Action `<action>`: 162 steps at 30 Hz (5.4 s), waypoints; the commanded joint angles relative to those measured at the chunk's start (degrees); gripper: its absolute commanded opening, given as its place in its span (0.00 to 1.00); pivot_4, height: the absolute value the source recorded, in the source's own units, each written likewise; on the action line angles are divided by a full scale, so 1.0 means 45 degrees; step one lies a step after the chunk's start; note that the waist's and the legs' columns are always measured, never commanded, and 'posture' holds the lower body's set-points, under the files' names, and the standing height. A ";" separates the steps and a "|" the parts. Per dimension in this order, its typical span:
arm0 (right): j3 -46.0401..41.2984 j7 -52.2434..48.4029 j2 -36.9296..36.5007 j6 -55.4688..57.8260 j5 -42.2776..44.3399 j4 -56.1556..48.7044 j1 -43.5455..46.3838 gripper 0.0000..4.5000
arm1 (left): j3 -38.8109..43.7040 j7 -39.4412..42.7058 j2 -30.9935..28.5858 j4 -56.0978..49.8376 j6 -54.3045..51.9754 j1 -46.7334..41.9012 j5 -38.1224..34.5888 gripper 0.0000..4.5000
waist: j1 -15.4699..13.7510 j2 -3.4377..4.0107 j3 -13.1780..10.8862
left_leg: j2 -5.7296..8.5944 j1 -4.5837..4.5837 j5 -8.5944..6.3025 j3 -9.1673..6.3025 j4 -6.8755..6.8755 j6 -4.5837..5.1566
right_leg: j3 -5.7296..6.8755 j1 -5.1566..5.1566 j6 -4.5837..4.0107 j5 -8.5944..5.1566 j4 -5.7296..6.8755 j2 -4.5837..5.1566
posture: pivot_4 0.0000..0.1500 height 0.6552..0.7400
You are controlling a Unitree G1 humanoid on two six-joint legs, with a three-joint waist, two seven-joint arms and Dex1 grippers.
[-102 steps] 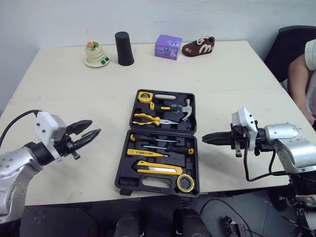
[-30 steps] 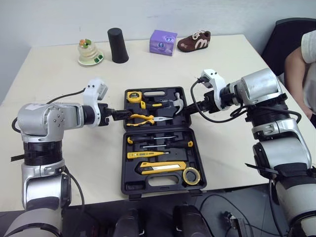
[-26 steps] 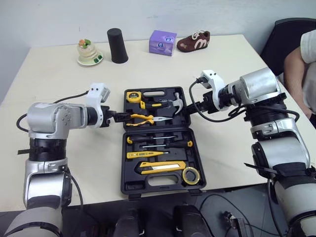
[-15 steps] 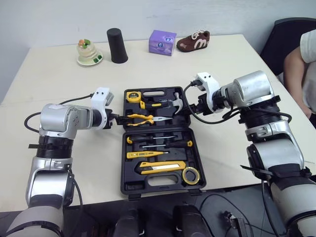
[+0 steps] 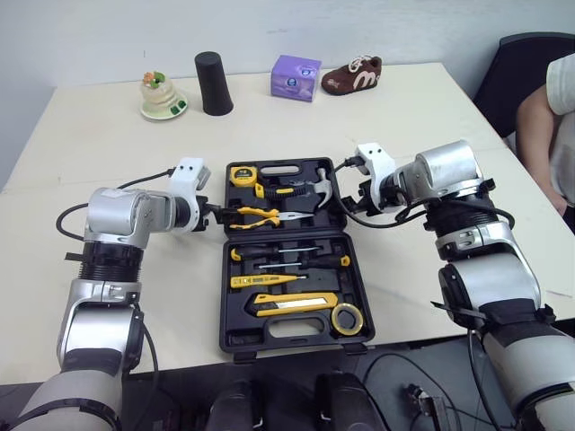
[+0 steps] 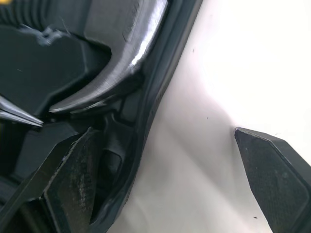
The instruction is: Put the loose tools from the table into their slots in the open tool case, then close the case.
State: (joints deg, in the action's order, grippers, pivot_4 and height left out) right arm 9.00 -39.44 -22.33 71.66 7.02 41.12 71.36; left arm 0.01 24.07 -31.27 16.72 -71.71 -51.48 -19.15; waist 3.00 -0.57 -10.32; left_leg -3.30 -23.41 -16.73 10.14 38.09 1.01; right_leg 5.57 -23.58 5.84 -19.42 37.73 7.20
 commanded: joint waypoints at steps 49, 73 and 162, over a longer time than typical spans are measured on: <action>0.1099 0.3164 -0.3276 -2.8309 -0.4904 0.2612 -0.6551 0.37 | 0.1530 -0.0586 -0.0245 -0.3131 1.9408 0.8218 0.3726 0.46 | -0.0009 -0.0078 -0.0021 | 0.0032 0.0075 0.0055 -0.0029 -0.0031 0.0037 | 0.0037 0.0096 0.0020 0.0010 -0.0025 0.0071 | 1.00 1.00; -0.0918 -0.7496 -0.6873 -1.5885 0.3470 -0.9904 -1.4449 0.00 | 0.2903 0.2456 -0.1845 -0.4290 1.1849 0.8053 -0.0520 0.11 | -0.0655 -0.0064 -0.0022 | -0.0005 0.0121 0.0028 -0.0172 -0.0010 0.0014 | 0.0151 0.0252 -0.0008 0.0010 -0.0154 0.0059 | 1.00 1.00; -0.2827 -0.1407 -0.2517 -1.6093 0.1401 -0.9629 -1.4900 0.00 | -0.5844 0.6208 0.5809 0.7673 1.3628 -0.0821 0.5929 0.01 | -0.0744 -0.0213 0.0272 | 0.0082 0.0259 0.0000 -0.0265 0.0002 0.0109 | 0.0207 0.0499 0.0040 0.0034 -0.0276 0.0094 | 1.00 1.00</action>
State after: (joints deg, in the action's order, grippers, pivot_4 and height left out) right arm -3.40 -45.64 -33.42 0.03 13.13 -1.85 4.00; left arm -20.81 50.67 -4.01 45.49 -5.34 -60.49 1.65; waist -0.35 -1.53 -9.10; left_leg -2.94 -22.22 -16.73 8.92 38.10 1.50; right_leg 6.51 -21.30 6.01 -19.27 36.49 7.63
